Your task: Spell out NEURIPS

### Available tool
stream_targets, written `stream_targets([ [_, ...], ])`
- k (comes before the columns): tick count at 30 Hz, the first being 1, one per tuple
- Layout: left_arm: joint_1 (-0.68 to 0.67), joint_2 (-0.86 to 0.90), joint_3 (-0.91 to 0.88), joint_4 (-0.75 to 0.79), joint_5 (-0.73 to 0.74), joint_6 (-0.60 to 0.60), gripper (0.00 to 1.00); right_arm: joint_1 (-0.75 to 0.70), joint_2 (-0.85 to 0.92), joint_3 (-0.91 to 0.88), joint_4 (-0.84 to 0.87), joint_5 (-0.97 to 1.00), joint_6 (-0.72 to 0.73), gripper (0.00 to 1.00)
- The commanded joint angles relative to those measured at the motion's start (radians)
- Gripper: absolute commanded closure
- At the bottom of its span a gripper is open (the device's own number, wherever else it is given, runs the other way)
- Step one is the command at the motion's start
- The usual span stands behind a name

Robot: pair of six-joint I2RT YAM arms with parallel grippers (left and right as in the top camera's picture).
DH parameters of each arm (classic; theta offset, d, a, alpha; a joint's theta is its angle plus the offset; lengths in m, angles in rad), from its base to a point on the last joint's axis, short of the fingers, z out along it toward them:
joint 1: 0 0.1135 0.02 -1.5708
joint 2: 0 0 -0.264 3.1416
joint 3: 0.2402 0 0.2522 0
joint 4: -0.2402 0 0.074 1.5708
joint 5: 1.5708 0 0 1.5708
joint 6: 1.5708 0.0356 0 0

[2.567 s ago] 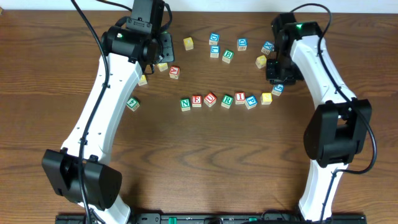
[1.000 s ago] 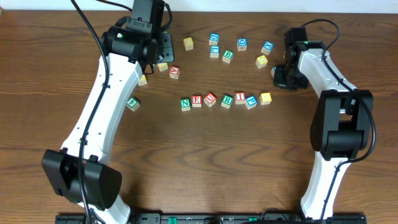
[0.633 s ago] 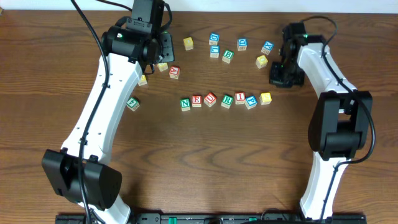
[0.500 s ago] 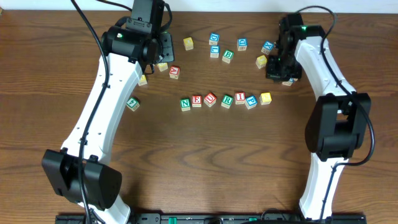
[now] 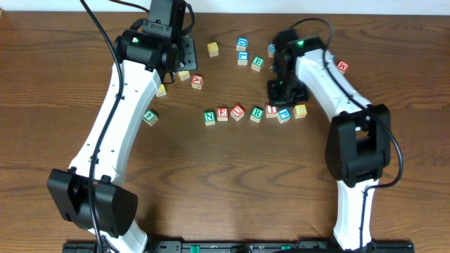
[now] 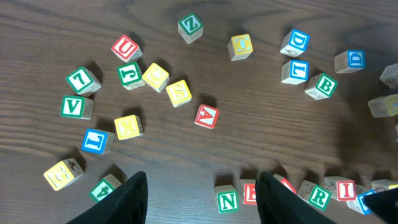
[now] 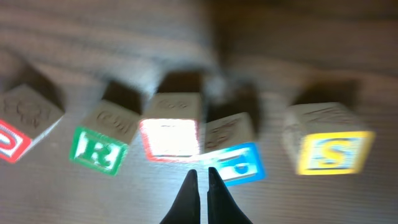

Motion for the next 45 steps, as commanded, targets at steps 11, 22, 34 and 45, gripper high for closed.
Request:
stream_targets([
  [11, 0.005, -0.004, -0.005, -0.002, -0.013, 0.017, 0.45, 0.038, -0.021, -0.115, 0.034, 0.029, -0.006, 0.99],
  [22, 0.005, -0.004, -0.005, -0.002, -0.013, 0.017, 0.45, 0.033, -0.021, -0.124, 0.032, 0.146, -0.005, 0.99],
  [34, 0.004, -0.004, -0.005, -0.002, -0.013, 0.017, 0.45, 0.021, -0.022, -0.123, 0.027, 0.183, -0.006, 0.99],
  [45, 0.005, -0.004, -0.005, -0.002, -0.013, 0.017, 0.45, 0.011, -0.031, -0.123, 0.011, 0.219, -0.006, 0.99],
])
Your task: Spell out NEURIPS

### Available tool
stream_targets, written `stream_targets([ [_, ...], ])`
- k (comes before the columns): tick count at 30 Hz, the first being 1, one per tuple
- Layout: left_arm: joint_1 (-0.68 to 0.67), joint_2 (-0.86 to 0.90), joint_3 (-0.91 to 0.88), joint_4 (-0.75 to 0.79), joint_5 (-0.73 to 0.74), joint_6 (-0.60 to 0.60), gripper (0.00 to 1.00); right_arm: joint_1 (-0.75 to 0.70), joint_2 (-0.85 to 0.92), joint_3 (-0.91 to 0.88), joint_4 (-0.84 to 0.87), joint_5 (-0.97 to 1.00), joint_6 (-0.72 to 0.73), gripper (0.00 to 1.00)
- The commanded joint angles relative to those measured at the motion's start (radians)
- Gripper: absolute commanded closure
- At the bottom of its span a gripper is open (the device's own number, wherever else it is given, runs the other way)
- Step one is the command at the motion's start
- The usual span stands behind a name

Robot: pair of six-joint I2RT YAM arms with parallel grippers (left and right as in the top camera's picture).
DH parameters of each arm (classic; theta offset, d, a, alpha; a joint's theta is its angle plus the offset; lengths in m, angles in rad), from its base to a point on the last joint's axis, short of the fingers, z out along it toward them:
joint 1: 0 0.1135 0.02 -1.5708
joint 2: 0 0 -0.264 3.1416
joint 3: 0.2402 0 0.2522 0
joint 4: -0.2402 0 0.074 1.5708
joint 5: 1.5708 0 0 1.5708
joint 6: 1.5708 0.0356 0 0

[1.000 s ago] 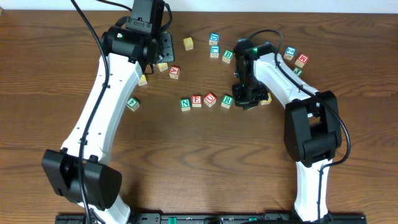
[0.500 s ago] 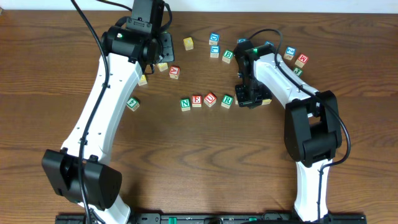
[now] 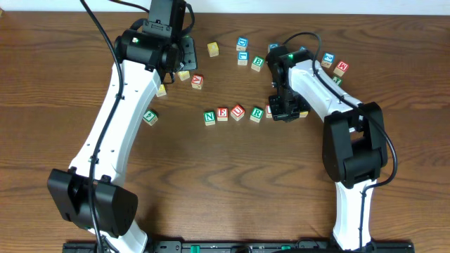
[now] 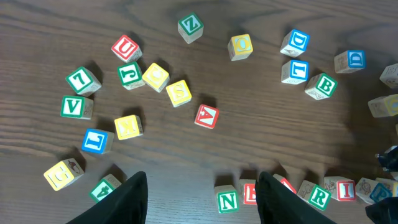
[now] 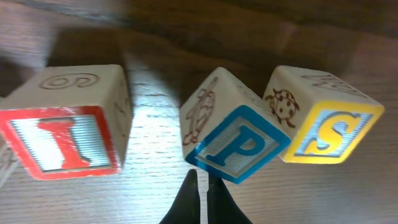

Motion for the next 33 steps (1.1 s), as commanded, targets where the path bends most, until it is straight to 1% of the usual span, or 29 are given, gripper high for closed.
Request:
stream_targets([
  [1, 0.005, -0.004, -0.005, -0.002, -0.013, 0.017, 0.45, -0.009, -0.031, -0.003, -0.007, 0.04, -0.006, 0.99],
  [12, 0.005, -0.004, -0.005, -0.002, -0.013, 0.017, 0.45, -0.03, -0.031, -0.003, 0.032, 0.085, -0.006, 0.99],
  [17, 0.004, -0.004, -0.005, -0.002, -0.013, 0.017, 0.45, -0.037, -0.031, -0.002, 0.061, 0.084, -0.006, 0.99],
  [20, 0.005, -0.004, -0.005, -0.001, -0.013, 0.017, 0.45, -0.036, -0.039, 0.0, 0.082, 0.046, -0.008, 0.99],
  [25, 0.01, -0.005, -0.004, 0.004, -0.013, 0.018, 0.45, -0.037, -0.1, 0.0, 0.116, 0.002, -0.026, 0.99],
  [29, 0.034, -0.019, 0.035, -0.004, -0.011, 0.018, 0.45, -0.055, -0.192, 0.0, 0.135, 0.001, -0.026, 0.99],
  [33, 0.057, -0.06, 0.043, -0.005, 0.029, 0.017, 0.45, -0.08, -0.231, 0.0, 0.162, -0.054, -0.026, 0.98],
])
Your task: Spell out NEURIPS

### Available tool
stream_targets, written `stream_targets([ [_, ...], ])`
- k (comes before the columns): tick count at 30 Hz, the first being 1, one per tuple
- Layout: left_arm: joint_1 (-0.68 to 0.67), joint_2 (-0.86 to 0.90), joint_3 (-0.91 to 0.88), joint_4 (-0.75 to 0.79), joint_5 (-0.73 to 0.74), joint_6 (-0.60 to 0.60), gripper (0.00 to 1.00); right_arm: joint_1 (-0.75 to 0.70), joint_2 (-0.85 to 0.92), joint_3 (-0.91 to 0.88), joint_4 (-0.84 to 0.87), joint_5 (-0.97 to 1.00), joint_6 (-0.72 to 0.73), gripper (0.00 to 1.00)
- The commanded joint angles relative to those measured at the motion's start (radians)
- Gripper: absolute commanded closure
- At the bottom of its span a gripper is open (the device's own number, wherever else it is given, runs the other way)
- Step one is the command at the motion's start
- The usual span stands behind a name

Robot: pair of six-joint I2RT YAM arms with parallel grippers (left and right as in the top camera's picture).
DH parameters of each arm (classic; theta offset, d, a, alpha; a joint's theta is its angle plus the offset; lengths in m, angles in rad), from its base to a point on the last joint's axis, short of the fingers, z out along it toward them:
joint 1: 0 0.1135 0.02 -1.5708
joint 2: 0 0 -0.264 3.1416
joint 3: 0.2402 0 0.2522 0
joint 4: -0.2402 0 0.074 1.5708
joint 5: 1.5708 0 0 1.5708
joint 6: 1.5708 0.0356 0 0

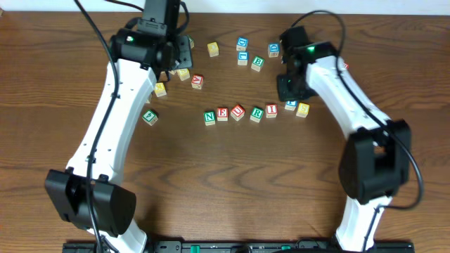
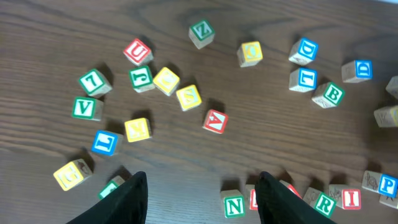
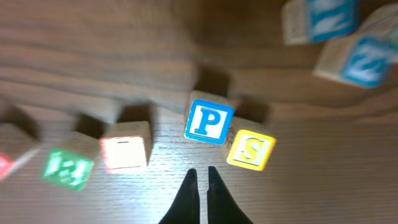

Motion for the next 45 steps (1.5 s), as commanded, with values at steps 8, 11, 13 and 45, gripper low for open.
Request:
stream_targets([
  [8, 0.046, -0.048, 0.033, -0.119, 0.14, 0.016, 0.46, -0.036, -0.03, -0.009, 0.054, -0.194, -0.003, 0.97],
  [11, 0.046, -0.017, 0.015, -0.154, 0.14, -0.011, 0.48, -0.03, -0.01, -0.009, 0.051, -0.194, -0.003, 0.96],
  [13, 0.046, 0.009, 0.003, -0.175, 0.14, -0.037, 0.5, -0.027, 0.003, -0.009, 0.045, -0.194, 0.002, 0.97],
  [45, 0.001, 0.235, -0.205, -0.145, 0.151, -0.1, 0.92, 0.015, 0.115, -0.046, 0.061, -0.167, 0.053, 0.97],
])
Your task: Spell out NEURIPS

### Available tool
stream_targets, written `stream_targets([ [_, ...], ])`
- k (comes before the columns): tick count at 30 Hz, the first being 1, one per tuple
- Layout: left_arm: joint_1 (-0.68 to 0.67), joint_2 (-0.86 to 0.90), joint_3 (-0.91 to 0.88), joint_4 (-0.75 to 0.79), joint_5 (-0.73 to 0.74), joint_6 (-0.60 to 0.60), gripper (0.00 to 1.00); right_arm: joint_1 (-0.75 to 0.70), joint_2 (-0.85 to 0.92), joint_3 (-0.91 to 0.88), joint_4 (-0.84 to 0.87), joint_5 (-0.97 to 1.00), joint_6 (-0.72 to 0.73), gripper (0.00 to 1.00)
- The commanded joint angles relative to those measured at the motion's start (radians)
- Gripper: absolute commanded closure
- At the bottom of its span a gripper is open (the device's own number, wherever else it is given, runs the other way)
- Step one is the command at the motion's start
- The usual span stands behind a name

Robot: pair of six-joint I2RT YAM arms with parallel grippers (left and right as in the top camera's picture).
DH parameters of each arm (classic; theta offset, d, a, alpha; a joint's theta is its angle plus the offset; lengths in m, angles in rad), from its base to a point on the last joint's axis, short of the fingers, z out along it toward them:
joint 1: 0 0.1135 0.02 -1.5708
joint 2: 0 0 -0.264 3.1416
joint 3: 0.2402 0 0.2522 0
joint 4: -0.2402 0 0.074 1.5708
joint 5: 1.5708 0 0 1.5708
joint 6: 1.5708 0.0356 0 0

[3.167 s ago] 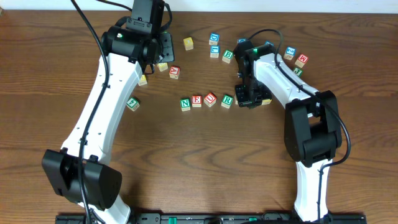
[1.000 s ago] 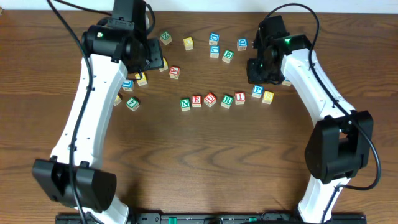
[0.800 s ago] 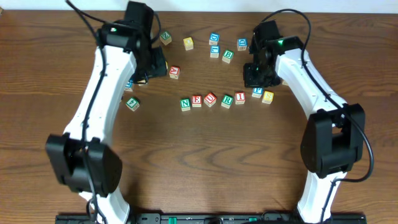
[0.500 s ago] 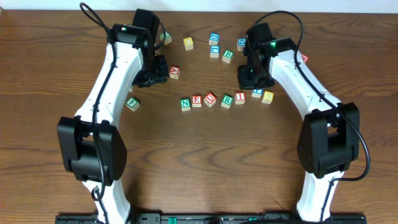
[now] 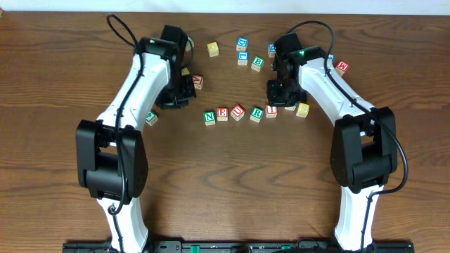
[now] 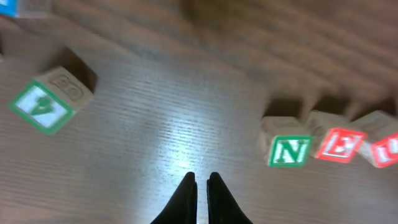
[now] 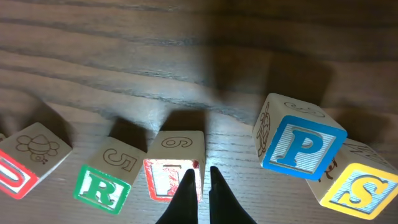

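Observation:
The letter blocks stand in a row at mid table: green N (image 5: 209, 117), red E (image 5: 222, 114), red U (image 5: 238, 112), green R (image 5: 256, 112), red I (image 5: 271, 111). Blue P (image 5: 290, 105) sits slightly behind the line and yellow S (image 5: 302, 109) ends it. My right gripper (image 7: 200, 174) is shut, low, its tips at the right edge of the I block (image 7: 171, 177), left of the tilted P (image 7: 301, 143). My left gripper (image 6: 202, 180) is shut on nothing, low over bare wood left of the N (image 6: 287, 149).
Loose blocks lie along the back: a yellow one (image 5: 213, 48), blue ones (image 5: 242, 46), a green B (image 5: 258, 63), a red one (image 5: 342, 67). A green-lettered block (image 6: 46, 102) lies left of my left gripper. Several more cluster under the left arm.
My left gripper was open and high over the loose blocks; now it is shut and low beside the N. My right gripper has dropped from above P and S to the I block's right edge.
My right gripper was shut, low by the I and a tilted P. Then it was close in front of the P. Then it hung higher, with the P set back from the row. The left gripper stayed open and high, and now is low and shut.

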Motion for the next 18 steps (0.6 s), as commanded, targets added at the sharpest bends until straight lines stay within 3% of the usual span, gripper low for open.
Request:
stream_targets([
  [1, -0.023, 0.006, -0.078, 0.032, -0.002, -0.009, 0.92, 0.002, -0.001, -0.037, 0.01, 0.016, 0.016, 0.97],
  [18, -0.031, 0.006, -0.131, 0.107, -0.001, -0.035, 0.92, 0.003, -0.001, -0.098, 0.062, 0.015, 0.021, 0.97],
])
